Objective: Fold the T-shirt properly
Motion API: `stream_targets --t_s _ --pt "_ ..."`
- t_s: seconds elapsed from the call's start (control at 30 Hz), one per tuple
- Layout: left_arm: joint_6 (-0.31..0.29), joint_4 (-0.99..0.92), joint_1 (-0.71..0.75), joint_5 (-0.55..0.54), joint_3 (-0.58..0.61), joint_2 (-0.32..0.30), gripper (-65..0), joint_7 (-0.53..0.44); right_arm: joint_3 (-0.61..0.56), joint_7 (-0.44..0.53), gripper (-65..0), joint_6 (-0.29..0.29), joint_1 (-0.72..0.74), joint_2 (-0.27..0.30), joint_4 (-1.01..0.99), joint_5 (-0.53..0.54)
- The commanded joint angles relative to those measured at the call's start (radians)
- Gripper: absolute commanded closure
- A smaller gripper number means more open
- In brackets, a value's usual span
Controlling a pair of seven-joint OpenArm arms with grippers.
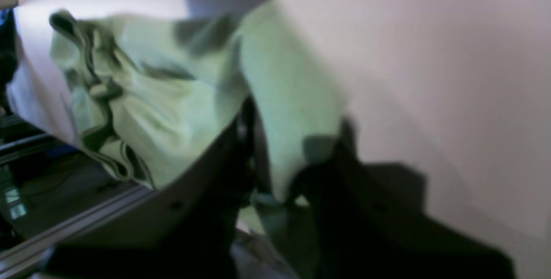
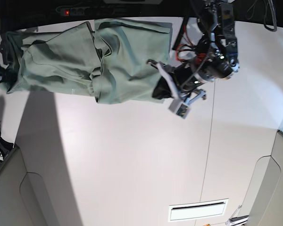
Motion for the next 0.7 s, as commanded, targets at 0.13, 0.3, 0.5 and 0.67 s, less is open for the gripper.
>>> stream_targets --t_s 0.13,0.3,0.5,0.67 --pt "-0.006 0.018 0.077 -0.007 -0.098 -0.074 0.0 0.006 0.008 0.004 0.0 0.003 0.028 0.04 0.033 0.167" --pt "-0.001 0.008 0.135 -0.003 -0.117 -0.099 0.0 0.014 0.008 0.004 0.0 0.004 0.025 0.003 0.107 0.299" --pt "-0.002 -0.087 0.143 -0.004 -0.117 -0.099 0.0 0.013 0.006 0.004 0.0 0.004 0.022 -0.156 0.336 0.299" --pt "-0.002 -0.147 0.142 -0.034 -0.117 -0.099 0.0 0.013 -0.018 0.004 0.0 0.007 0.02 -0.348 0.524 0.299"
